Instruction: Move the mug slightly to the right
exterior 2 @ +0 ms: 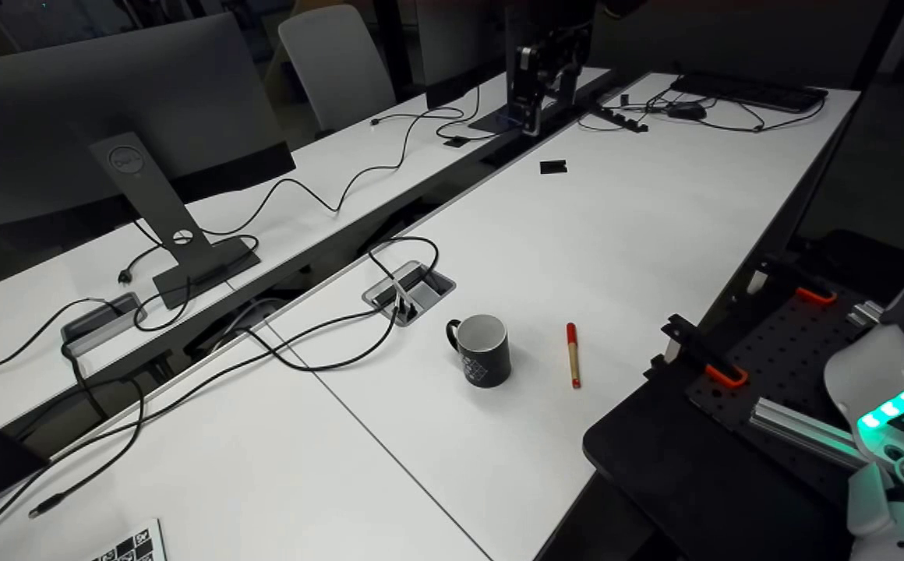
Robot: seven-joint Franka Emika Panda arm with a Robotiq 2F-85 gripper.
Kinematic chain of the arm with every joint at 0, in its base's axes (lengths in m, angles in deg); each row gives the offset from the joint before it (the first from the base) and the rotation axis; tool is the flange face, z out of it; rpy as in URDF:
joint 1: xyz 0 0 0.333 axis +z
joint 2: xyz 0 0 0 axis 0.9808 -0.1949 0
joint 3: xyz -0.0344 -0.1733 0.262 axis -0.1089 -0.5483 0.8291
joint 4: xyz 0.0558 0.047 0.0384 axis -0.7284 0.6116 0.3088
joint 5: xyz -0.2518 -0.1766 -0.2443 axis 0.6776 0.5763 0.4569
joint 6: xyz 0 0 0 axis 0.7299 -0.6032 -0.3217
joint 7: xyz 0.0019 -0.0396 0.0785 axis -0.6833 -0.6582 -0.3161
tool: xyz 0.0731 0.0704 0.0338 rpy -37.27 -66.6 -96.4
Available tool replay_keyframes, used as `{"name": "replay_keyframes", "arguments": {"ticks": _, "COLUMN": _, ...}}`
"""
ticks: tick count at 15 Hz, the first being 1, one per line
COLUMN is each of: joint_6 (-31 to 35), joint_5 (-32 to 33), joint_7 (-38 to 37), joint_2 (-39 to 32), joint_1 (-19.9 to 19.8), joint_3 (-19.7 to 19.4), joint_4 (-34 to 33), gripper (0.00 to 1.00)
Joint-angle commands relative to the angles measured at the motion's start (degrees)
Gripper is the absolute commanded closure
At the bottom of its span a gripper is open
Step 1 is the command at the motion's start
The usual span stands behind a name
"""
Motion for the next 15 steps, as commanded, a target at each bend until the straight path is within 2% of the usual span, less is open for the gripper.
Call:
{"name": "replay_keyframes", "arguments": {"ticks": 1, "joint_6": 0.99, "joint_5": 0.89, "joint_7": 2.09, "joint_2": -7.2, "joint_1": 2.15, "joint_3": 1.89, "joint_4": -4.75, "gripper": 0.0}}
{"name": "replay_keyframes", "arguments": {"ticks": 4, "joint_6": 1.17, "joint_5": 1.27, "joint_7": 2.7, "joint_2": -11.4, "joint_1": 3.2, "joint_3": 3.34, "joint_4": -7.64, "gripper": 0.0}}
{"name": "replay_keyframes", "arguments": {"ticks": 6, "joint_6": 4.38, "joint_5": 0.88, "joint_7": 0.81, "joint_2": -14.68, "joint_1": 3.32, "joint_3": 3.9, "joint_4": -9.69, "gripper": 0.0}}
{"name": "replay_keyframes", "arguments": {"ticks": 9, "joint_6": 6.56, "joint_5": 3.52, "joint_7": -1.04, "joint_2": -20.36, "joint_1": 3.16, "joint_3": 4.33, "joint_4": -13.42, "gripper": 0.0}}
{"name": "replay_keyframes", "arguments": {"ticks": 13, "joint_6": 5.69, "joint_5": 5.41, "joint_7": -2.32, "joint_2": -26.81, "joint_1": 3.91, "joint_3": 4.23, "joint_4": -17.74, "gripper": 0.0}}
{"name": "replay_keyframes", "arguments": {"ticks": 14, "joint_6": 4.9, "joint_5": 5.97, "joint_7": -2.62, "joint_2": -27.83, "joint_1": 4.12, "joint_3": 4.09, "joint_4": -18.6, "gripper": 0.0}}
{"name": "replay_keyframes", "arguments": {"ticks": 15, "joint_6": 5.97, "joint_5": 4.07, "joint_7": -0.61, "joint_2": -24.03, "joint_1": 3.49, "joint_3": 4.24, "joint_4": -14.94, "gripper": 0.0}}
